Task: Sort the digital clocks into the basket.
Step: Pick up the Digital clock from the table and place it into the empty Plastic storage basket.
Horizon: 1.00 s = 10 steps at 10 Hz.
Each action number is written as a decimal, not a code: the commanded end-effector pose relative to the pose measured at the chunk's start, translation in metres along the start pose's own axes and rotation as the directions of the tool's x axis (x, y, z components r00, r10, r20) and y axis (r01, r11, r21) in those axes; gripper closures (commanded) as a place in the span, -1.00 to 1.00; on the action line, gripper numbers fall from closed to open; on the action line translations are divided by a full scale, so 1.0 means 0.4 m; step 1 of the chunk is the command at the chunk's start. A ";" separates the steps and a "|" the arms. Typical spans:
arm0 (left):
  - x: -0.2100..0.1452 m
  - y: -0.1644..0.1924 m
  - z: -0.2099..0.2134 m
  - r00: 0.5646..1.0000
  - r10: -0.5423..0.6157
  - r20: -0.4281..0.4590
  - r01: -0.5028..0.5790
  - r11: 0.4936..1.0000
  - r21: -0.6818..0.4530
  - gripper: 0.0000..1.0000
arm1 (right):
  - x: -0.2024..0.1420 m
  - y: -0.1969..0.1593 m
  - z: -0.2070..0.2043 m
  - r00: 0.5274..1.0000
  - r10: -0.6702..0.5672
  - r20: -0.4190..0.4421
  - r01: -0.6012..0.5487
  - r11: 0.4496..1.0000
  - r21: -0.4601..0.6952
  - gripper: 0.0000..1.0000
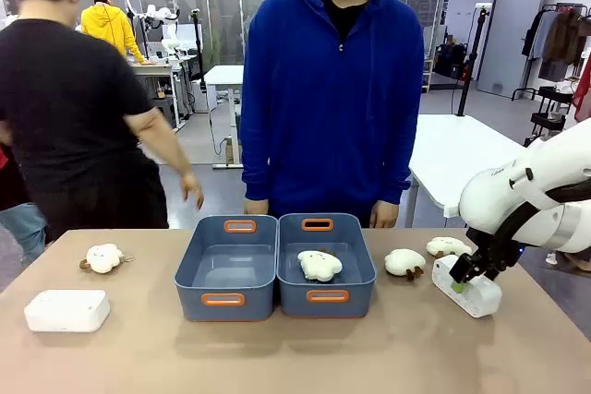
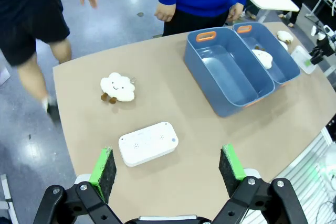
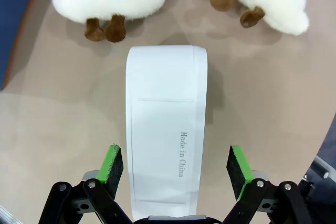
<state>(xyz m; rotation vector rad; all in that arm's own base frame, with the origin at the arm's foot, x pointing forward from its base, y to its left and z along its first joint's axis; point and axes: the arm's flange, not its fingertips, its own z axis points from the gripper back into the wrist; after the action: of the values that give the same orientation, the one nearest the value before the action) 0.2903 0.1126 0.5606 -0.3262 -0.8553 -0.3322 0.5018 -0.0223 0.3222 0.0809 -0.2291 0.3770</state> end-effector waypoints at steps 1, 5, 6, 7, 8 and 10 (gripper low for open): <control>0.002 0.000 -0.004 1.000 -0.001 -0.002 0.001 1.000 -0.003 -1.00 | 0.003 -0.017 -0.018 1.000 0.026 0.015 -0.026 1.000 0.018 -0.61; 0.002 0.000 -0.004 1.000 -0.001 -0.002 0.001 1.000 -0.003 -1.00 | -0.007 -0.010 -0.017 1.000 0.015 -0.013 -0.015 1.000 0.023 0.17; 0.002 0.000 -0.004 1.000 -0.001 -0.002 0.001 1.000 -0.003 -1.00 | -0.011 -0.013 -0.011 1.000 0.009 -0.012 -0.008 1.000 0.027 -0.10; 0.002 0.000 -0.004 1.000 -0.001 -0.002 0.001 1.000 -0.003 -1.00 | -0.018 -0.016 0.004 1.000 -0.001 -0.011 0.001 0.999 0.035 0.57; 0.002 0.000 -0.004 1.000 -0.001 -0.002 0.001 1.000 -0.003 -1.00 | -0.030 -0.018 0.038 1.000 0.010 0.003 -0.010 0.997 0.070 0.29; 0.002 0.000 -0.004 1.000 -0.001 -0.002 0.001 1.000 -0.003 -1.00 | -0.081 -0.026 0.129 0.998 0.061 0.029 -0.064 0.992 0.107 0.29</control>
<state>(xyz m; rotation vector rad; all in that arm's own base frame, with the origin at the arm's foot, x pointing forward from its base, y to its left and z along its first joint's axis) 0.2904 0.1125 0.5605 -0.3262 -0.8551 -0.3322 0.4854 -0.0362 0.3476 0.1435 -0.2185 0.4059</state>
